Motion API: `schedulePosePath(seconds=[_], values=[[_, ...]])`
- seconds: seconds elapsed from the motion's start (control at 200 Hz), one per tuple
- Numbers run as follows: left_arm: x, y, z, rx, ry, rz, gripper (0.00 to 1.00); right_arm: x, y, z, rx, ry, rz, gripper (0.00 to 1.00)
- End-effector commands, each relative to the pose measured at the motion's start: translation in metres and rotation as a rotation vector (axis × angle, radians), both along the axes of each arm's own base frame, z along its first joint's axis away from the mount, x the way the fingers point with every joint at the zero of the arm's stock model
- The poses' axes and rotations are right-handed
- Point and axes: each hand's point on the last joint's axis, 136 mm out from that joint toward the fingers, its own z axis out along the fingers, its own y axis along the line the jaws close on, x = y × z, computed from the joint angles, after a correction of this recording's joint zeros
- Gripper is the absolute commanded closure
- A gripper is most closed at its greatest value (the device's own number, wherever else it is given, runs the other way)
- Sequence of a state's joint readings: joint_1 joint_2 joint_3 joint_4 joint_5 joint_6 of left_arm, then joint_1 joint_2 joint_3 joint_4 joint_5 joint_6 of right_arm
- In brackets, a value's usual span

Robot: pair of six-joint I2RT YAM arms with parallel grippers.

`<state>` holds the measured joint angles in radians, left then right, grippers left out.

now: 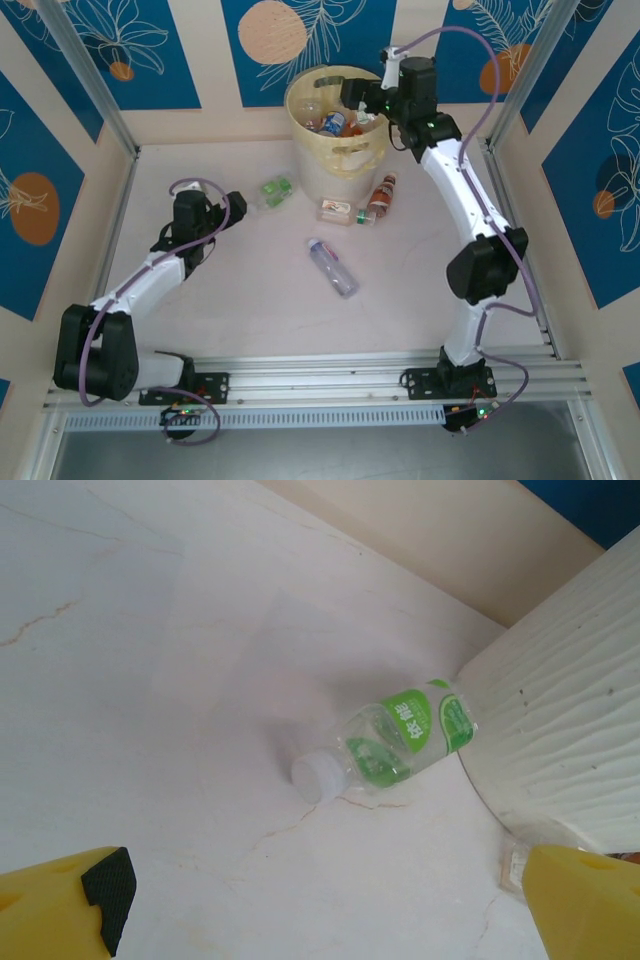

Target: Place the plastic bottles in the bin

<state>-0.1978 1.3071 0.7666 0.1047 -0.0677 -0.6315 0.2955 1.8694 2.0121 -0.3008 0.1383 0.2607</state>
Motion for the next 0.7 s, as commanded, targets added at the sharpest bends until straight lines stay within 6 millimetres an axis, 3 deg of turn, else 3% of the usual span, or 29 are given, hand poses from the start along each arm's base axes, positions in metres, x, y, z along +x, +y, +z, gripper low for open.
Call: schedulePosePath(seconds=[0.0, 0.17, 0.38, 0.535, 0.695], values=[[0.008, 0.003, 0.011, 0.044, -0.022, -0.024, 0.0, -0.025, -0.001, 0.026, 0.023, -0.112, 0.026, 0.01], [0.023, -0.012, 0.015, 0.119, -0.051, -0.149, 0.0, -0.062, -0.022, 0.006, 0.02, -0.121, -0.004, 0.01], [0.066, -0.048, 0.008, 0.248, -0.037, -0.414, 0.0, -0.098, -0.053, -0.033, 0.052, -0.053, -0.097, 0.01], [0.094, -0.06, -0.002, 0.323, -0.03, -0.515, 0.0, -0.116, -0.072, -0.043, 0.053, -0.056, -0.146, 0.01], [0.101, -0.08, -0.021, 0.332, 0.002, -0.675, 0.0, -0.128, -0.093, -0.047, 0.014, -0.037, -0.198, 0.01]])
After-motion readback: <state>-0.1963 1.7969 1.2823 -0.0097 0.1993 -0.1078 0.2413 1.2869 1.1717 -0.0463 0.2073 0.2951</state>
